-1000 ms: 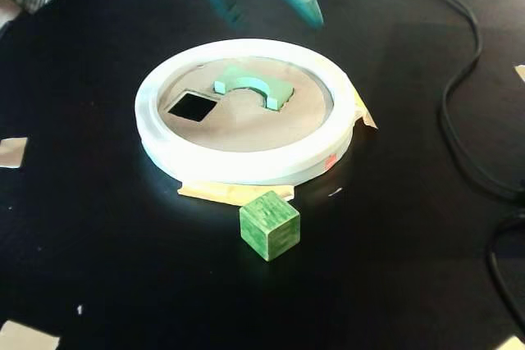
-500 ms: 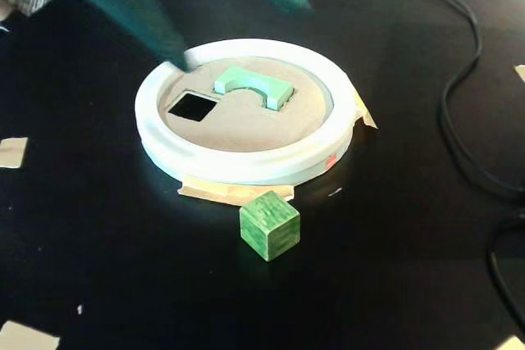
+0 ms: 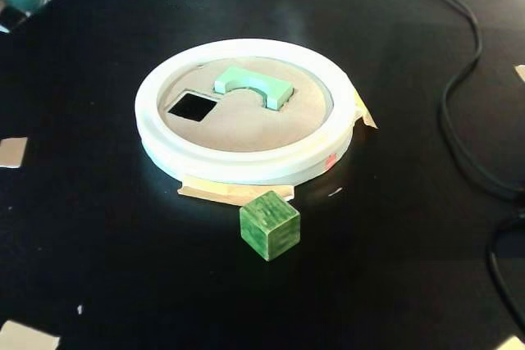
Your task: Pick up the U shape block and drop it in corresponding U shaped hole
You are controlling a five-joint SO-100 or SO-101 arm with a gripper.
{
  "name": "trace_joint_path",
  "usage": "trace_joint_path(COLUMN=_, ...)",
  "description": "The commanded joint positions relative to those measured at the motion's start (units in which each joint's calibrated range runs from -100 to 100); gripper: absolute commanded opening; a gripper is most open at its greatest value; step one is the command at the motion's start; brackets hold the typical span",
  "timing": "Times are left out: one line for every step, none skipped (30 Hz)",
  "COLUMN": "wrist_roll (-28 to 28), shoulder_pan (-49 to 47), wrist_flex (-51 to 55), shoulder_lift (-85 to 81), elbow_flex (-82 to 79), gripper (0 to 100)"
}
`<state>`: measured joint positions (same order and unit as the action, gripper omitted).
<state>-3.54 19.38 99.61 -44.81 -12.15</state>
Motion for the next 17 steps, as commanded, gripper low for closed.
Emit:
trace_joint_path(wrist_roll=-0.05, shoulder_pan=-2.03, wrist_flex=-7.44, shoulder_lift=-20.62, elbow_flex=-19.27, gripper=95)
trace_joint_path(wrist_roll=0.05, shoulder_pan=-4.15, wrist_flex=-10.45, shoulder_lift=-24.56, elbow_flex=-23.46, gripper=95)
trace_joint_path(wrist_roll=0.05, shoulder_pan=-6.15, wrist_flex=-12.76, shoulder_lift=-27.43, elbow_flex=-26.92, gripper=95)
trace_joint_path(wrist_roll=0.05, shoulder_pan=-9.89, wrist_flex=-16.17, shoulder_lift=-32.18, elbow_flex=-33.2, gripper=95)
trace_joint_path(wrist_roll=0.05, shoulder_pan=-11.77, wrist_flex=-17.68, shoulder_lift=-34.59, elbow_flex=-36.48, gripper=95)
trace_joint_path(wrist_roll=0.05, shoulder_pan=-13.39, wrist_flex=-18.98, shoulder_lift=-36.74, elbow_flex=-39.49, gripper=95)
trace_joint_path(wrist_roll=0.05, shoulder_pan=-14.64, wrist_flex=-20.08, shoulder_lift=-39.07, elbow_flex=-42.77, gripper=95)
trace_joint_path(wrist_roll=0.05, shoulder_pan=-15.26, wrist_flex=-20.59, shoulder_lift=-40.95, elbow_flex=-44.95, gripper=95)
trace_joint_path(wrist_roll=0.05, shoulder_pan=-15.88, wrist_flex=-20.89, shoulder_lift=-44.18, elbow_flex=-48.14, gripper=95)
trace_joint_path(wrist_roll=-0.1, shoulder_pan=-16.26, wrist_flex=-20.38, shoulder_lift=-45.97, elbow_flex=-49.87, gripper=95)
trace_joint_path(wrist_roll=-0.2, shoulder_pan=-16.63, wrist_flex=-20.59, shoulder_lift=-47.58, elbow_flex=-51.51, gripper=95)
trace_joint_path(wrist_roll=-0.24, shoulder_pan=-17.26, wrist_flex=-20.99, shoulder_lift=-49.46, elbow_flex=-53.33, gripper=95)
trace_joint_path(wrist_roll=-0.29, shoulder_pan=-17.76, wrist_flex=-20.99, shoulder_lift=-51.16, elbow_flex=-54.79, gripper=95)
trace_joint_path(wrist_roll=-0.34, shoulder_pan=-18.26, wrist_flex=-20.99, shoulder_lift=-53.76, elbow_flex=-57.34, gripper=95)
trace_joint_path(wrist_roll=-0.34, shoulder_pan=-18.26, wrist_flex=-20.99, shoulder_lift=-55.01, elbow_flex=-58.98, gripper=95)
trace_joint_path(wrist_roll=-0.34, shoulder_pan=-18.26, wrist_flex=-20.99, shoulder_lift=-55.19, elbow_flex=-60.34, gripper=96)
trace_joint_path(wrist_roll=-0.34, shoulder_pan=-18.26, wrist_flex=-20.99, shoulder_lift=-55.19, elbow_flex=-62.07, gripper=96)
